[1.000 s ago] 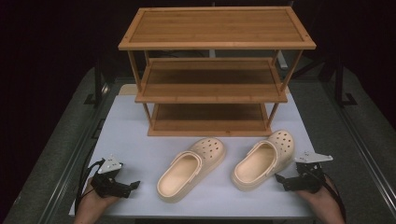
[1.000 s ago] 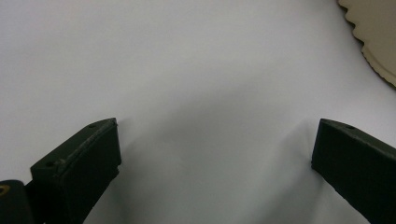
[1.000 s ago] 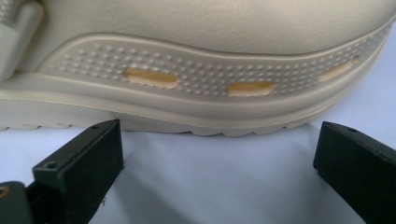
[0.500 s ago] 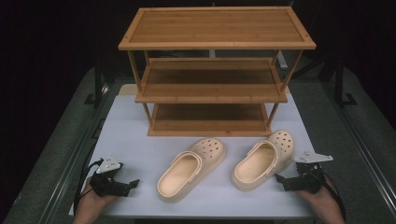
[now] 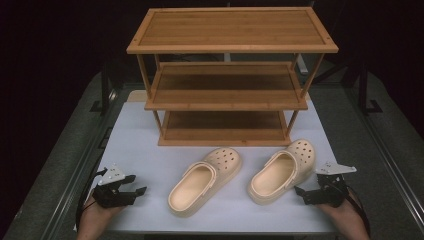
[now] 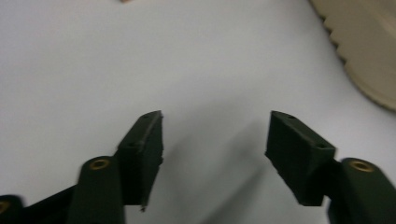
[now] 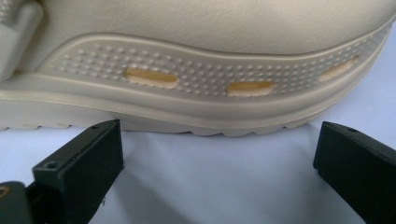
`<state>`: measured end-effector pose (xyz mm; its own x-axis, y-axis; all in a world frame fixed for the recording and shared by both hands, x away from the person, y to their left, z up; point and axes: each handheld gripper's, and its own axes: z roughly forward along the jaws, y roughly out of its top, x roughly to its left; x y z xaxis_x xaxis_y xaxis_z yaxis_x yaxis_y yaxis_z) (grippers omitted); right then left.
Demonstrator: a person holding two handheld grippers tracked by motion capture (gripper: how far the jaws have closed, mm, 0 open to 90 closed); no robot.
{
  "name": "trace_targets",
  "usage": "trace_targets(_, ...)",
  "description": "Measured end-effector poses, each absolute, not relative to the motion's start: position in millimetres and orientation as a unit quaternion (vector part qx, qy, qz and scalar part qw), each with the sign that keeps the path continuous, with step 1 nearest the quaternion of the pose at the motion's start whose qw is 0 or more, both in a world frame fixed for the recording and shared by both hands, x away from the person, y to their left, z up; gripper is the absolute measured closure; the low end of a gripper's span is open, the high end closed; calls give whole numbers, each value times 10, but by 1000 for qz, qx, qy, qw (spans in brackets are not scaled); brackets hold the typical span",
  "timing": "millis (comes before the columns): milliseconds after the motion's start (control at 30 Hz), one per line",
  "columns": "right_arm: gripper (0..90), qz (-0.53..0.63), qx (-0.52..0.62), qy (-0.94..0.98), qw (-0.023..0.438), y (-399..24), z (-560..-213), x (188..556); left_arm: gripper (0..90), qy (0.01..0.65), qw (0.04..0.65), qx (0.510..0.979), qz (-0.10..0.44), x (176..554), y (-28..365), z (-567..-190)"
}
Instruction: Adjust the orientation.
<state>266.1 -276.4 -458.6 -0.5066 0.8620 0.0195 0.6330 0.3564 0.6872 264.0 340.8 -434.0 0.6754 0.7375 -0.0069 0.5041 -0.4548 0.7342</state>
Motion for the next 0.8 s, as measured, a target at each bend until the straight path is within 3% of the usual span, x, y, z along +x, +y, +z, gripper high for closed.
trace_targets(100,11,325,464,805,176,-2764,-4586,2661,532,365,379,835,159,2643,3391,-4286)
trace_targets(133,11,325,464,805,176,-2764,-4586,2661,532,361,382,836,161,2649,3379,-4249)
trace_targets(167,11,325,465,805,176,-2764,-4586,2661,652,358,383,837,156,2661,3347,-4204)
trace_targets(367,11,325,465,805,176,-2764,-4586,2661,900,357,395,836,136,2712,3278,-4113)
trace_targets(667,11,325,465,805,176,-2764,-4585,2662,900,328,419,841,101,2788,3012,-3976)
trace_targets(800,11,326,465,804,176,-2764,-4587,2661,839,307,429,844,98,2828,2824,-3918)
